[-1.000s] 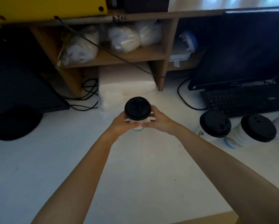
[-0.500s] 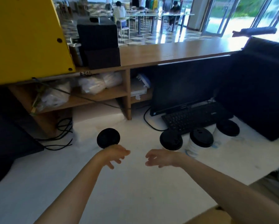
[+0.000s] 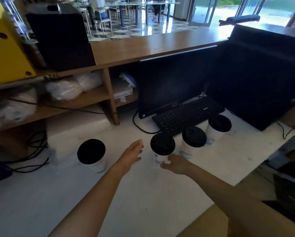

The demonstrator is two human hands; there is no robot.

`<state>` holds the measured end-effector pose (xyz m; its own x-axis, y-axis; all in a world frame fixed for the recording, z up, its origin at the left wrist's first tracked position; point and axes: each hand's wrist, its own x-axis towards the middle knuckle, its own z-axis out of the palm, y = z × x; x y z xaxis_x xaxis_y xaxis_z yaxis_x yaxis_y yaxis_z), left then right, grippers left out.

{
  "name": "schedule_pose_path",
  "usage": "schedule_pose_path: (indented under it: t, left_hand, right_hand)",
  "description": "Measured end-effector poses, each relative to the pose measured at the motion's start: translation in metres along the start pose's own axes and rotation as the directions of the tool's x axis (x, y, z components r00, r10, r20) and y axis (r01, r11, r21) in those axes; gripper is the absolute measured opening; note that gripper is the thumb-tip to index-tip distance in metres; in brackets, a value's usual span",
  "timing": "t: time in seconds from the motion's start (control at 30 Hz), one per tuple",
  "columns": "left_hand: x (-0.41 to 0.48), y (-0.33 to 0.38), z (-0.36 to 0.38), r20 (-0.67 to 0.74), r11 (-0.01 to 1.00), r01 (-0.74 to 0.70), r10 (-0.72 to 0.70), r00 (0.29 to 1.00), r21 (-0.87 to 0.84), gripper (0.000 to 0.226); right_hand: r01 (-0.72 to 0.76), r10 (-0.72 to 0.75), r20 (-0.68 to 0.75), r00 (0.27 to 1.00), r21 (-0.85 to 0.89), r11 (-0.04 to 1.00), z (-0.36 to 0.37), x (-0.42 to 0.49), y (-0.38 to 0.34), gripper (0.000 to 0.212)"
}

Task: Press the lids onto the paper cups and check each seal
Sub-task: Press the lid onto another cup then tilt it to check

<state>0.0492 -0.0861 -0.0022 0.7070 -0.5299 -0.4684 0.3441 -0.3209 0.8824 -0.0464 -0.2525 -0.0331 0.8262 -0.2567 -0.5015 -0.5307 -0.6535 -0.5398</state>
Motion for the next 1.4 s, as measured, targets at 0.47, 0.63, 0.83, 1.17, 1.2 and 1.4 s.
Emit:
schedule_pose_path:
  t: [0.47, 0.63, 0.83, 1.17, 1.2, 1.4]
  left_hand:
    - [0.008, -0.014, 0.027, 0.014, 0.981, -0.161, 0.163, 0.986, -0.106, 0.043]
    - [-0.024, -0.034, 0.002, -0.078, 0.977, -0.172, 0.162, 0.984, -0.128, 0.044]
    - [-0.066, -0.064, -0.021, -0.166, 0.981, -0.152, 0.13, 0.977, -0.123, 0.048]
    - [-0.083, -0.09, -0.028, -0.225, 0.983, -0.143, 0.114, 0.968, -0.117, 0.037]
    - [-0.082, -0.089, -0.028, -0.25, 0.981, -0.146, 0.112, 0.962, -0.124, 0.036]
    - [-0.066, -0.063, -0.005, -0.459, 0.98, -0.196, 0.179, 0.87, 0.01, 0.039]
  right_hand:
    - [0.321, -0.092, -0.4, 0.912, 0.556, 0.767, 0.03, 0.016, 0.0, 0.079]
    - [0.35, -0.169, -0.375, 0.912, 0.492, 0.797, 0.05, -0.002, -0.022, 0.08]
    - [0.382, -0.236, -0.335, 0.912, 0.488, 0.784, 0.088, -0.03, -0.042, 0.075]
    - [0.384, -0.312, -0.23, 0.922, 0.422, 0.821, 0.109, -0.043, -0.035, 0.072]
    - [0.362, -0.304, -0.204, 0.931, 0.4, 0.842, 0.103, -0.043, -0.033, 0.068]
    - [0.309, -0.069, -0.382, 0.922, 0.615, 0.726, 0.058, -0.032, -0.063, 0.029]
